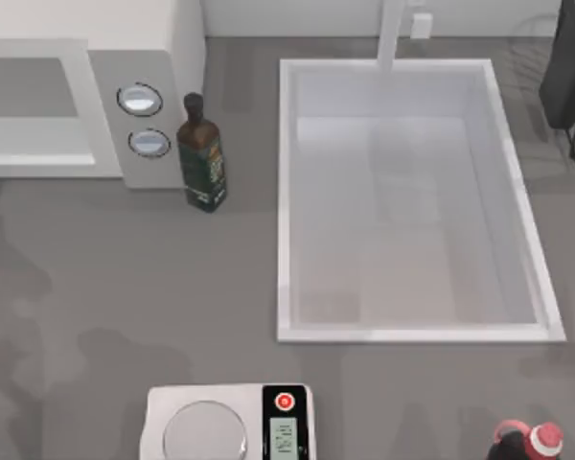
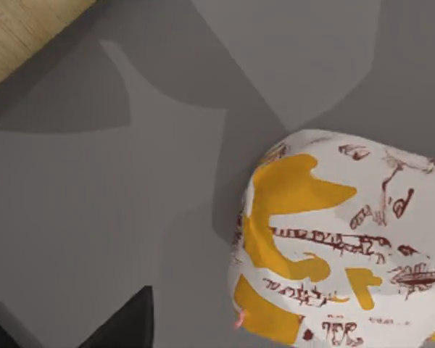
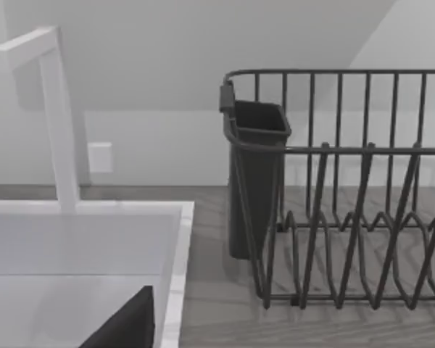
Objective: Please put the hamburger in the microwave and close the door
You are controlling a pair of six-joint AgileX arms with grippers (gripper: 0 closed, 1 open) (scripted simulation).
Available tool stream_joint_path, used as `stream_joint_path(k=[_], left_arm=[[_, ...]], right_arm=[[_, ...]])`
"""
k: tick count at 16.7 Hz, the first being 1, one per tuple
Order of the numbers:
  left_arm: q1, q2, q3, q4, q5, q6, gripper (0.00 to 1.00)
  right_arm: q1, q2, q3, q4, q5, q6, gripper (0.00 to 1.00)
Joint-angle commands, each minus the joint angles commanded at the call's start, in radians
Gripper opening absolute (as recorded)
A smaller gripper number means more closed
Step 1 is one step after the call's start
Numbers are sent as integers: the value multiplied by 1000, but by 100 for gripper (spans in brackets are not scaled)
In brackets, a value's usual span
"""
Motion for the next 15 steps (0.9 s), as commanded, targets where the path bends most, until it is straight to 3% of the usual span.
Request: stream_joint_path(k=[3, 9, 15], left_arm=[[17, 85, 64, -80, -2, 83, 100], [15, 93, 66, -84, -3, 91, 100], [19, 205, -38, 141, -3, 94, 100]], right_arm=[[0, 0, 0, 0, 0, 0, 100], [0, 0, 0, 0, 0, 0, 100], [0, 0, 0, 0, 0, 0, 100]])
